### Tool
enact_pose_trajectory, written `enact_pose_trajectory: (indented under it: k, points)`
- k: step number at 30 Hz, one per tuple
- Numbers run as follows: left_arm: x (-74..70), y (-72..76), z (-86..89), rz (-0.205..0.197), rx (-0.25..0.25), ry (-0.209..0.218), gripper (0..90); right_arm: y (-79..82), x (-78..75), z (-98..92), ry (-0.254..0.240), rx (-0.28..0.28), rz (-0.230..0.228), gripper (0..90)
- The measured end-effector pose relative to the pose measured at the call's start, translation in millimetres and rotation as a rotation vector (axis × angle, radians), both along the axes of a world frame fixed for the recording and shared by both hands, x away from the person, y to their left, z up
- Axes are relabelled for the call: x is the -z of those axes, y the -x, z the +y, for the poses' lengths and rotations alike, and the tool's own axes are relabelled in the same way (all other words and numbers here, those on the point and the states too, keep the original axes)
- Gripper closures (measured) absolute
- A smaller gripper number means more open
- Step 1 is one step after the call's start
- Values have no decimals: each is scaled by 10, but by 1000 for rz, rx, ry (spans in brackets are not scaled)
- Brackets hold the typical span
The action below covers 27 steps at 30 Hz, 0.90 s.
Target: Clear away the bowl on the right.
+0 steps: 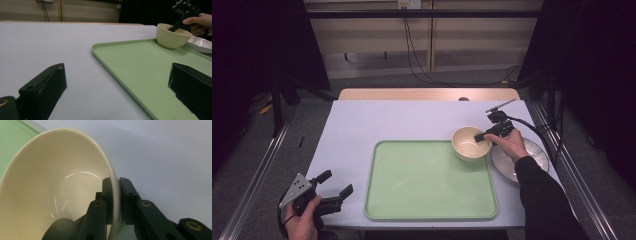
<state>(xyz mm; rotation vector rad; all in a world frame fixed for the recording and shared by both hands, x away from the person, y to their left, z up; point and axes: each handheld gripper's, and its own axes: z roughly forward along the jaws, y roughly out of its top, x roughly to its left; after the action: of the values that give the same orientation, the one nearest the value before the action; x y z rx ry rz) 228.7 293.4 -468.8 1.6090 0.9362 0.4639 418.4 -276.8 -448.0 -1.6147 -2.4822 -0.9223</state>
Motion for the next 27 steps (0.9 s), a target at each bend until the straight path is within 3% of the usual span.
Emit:
enact_pose_trajectory:
  k: [10,17,27]
  points:
    - [0,0,0,0,-2,1,18,38,18,8,31,-5,0,841]
    - [-1,0,0,-1,1,2,17,95,43,29,44,-6,-63,841]
    - [0,0,1,0,1,2,18,130,46,46,65,-20,-82,818]
